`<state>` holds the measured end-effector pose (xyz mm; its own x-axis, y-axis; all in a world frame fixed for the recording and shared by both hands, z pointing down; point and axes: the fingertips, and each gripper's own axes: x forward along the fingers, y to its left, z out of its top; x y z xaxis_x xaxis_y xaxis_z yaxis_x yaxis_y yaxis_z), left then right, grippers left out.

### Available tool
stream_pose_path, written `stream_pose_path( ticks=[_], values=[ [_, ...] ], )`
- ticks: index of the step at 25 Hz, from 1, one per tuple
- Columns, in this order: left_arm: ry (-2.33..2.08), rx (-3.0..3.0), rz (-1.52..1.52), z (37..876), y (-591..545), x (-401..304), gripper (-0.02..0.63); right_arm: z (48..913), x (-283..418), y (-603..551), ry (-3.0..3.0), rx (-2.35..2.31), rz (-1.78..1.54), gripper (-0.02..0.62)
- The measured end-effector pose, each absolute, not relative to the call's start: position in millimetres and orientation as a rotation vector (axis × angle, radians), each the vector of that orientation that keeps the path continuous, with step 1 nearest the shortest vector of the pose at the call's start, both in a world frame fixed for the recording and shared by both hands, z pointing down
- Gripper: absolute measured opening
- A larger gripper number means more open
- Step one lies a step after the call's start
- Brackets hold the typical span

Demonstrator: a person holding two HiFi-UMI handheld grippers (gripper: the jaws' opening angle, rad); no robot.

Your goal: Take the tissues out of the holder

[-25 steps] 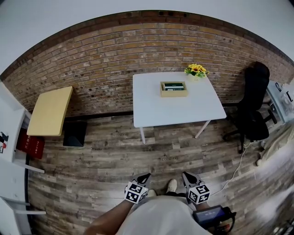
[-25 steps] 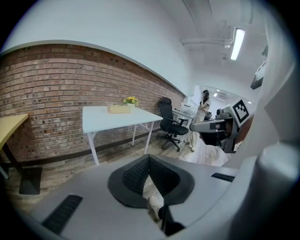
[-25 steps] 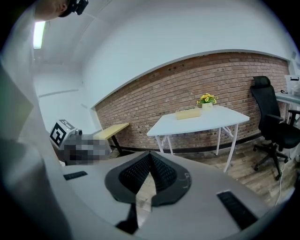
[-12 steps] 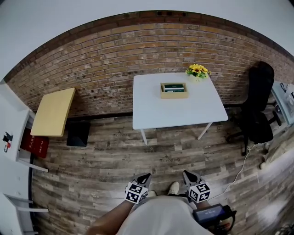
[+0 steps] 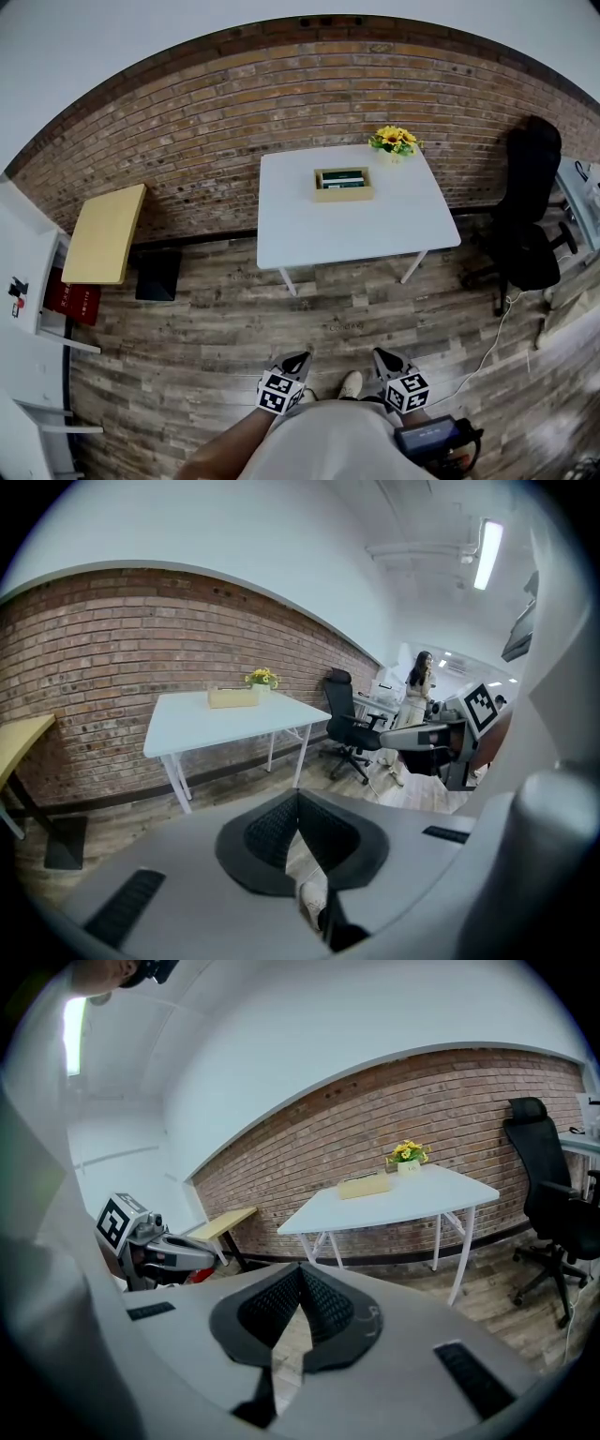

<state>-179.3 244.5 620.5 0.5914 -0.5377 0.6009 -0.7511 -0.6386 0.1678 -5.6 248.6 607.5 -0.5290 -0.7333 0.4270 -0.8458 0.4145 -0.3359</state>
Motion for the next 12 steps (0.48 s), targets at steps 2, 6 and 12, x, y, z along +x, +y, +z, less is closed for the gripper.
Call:
stream_pose_path(
  ticks=[2, 6, 12],
  values=[
    [-1.04, 2.408, 0.727, 621.8, 240.4, -175.2, 0.009, 608.4, -1.8, 241.9, -2.464, 1.383, 0.774, 0.005],
    [-1.055, 2.399, 0.737, 621.6, 228.2, -165.0, 0.008, 611.3, 7.5, 226.2, -2.477, 1.361, 0.773, 0.005],
    [-1.084, 2.419, 0.771, 622.3, 207.6, -149.6, 0.009, 614.5, 23.7, 204.8, -2.505, 1.341, 0.782, 0.005]
  ],
)
